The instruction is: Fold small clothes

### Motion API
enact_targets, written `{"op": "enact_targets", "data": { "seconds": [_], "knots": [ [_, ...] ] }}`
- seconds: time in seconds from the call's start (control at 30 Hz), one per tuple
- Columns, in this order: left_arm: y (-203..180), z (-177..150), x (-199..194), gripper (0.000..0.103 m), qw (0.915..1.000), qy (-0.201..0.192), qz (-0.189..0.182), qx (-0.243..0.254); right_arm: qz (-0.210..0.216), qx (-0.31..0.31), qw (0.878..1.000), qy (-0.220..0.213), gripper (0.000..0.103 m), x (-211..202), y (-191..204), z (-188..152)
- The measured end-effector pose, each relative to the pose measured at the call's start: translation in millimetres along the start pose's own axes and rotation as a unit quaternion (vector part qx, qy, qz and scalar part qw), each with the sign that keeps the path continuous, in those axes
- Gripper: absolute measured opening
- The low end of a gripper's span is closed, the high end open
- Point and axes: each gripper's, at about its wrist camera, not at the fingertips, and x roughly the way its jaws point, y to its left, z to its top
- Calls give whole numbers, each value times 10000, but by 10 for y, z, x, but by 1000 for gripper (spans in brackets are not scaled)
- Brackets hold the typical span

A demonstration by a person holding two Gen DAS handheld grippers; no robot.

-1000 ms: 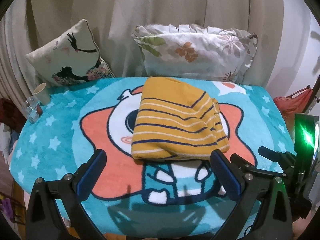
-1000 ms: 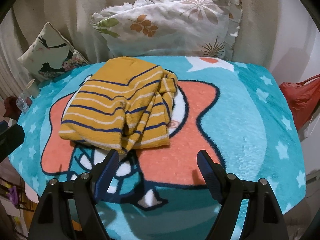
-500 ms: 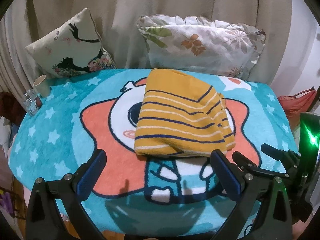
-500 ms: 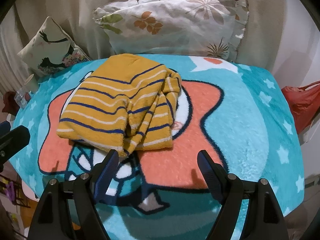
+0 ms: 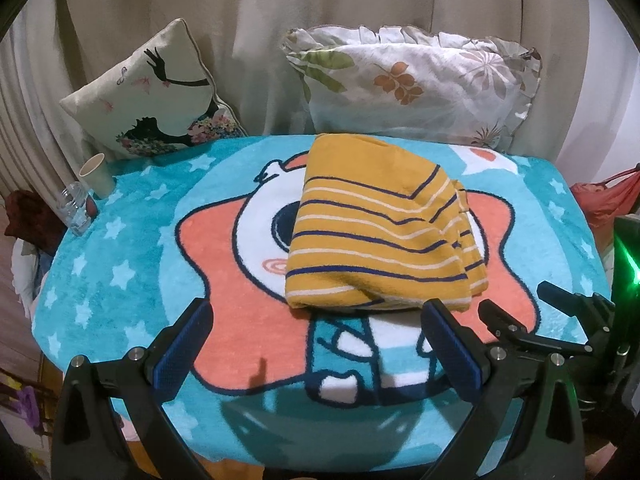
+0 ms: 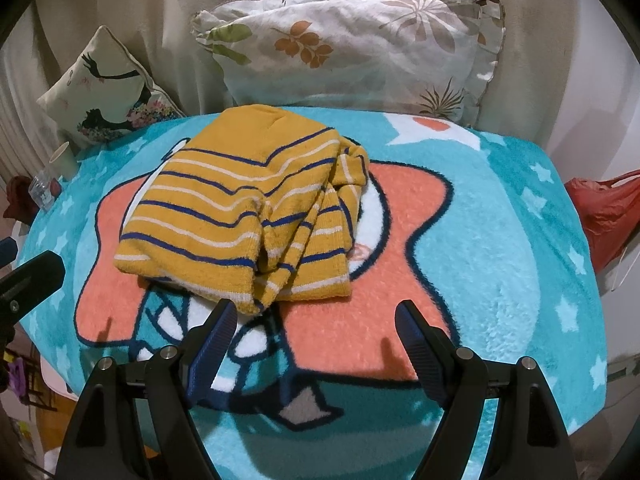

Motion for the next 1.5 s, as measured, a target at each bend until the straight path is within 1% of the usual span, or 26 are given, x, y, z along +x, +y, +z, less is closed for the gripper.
{"op": "enact_targets", "data": {
  "seconds": [0.47,0.87,1.23,1.5],
  "knots": [
    [-11,-27,-27,103,10000,2,12,-11,0,-1,10000,-30,86,-31,-32,-43],
    [8,-155,-138,103,10000,-2,20,-66,-44,31,9999,-135,87,-193,-40,-175],
    [22,-293,-326,103,9999,-109,50,-105,-85,29,9996,-285,87,-379,-25,-284],
    [46,-347,-346,103,9998,-46,69,-170,-69,1,9994,-350,87,-438,-8,-317]
  ]
}}
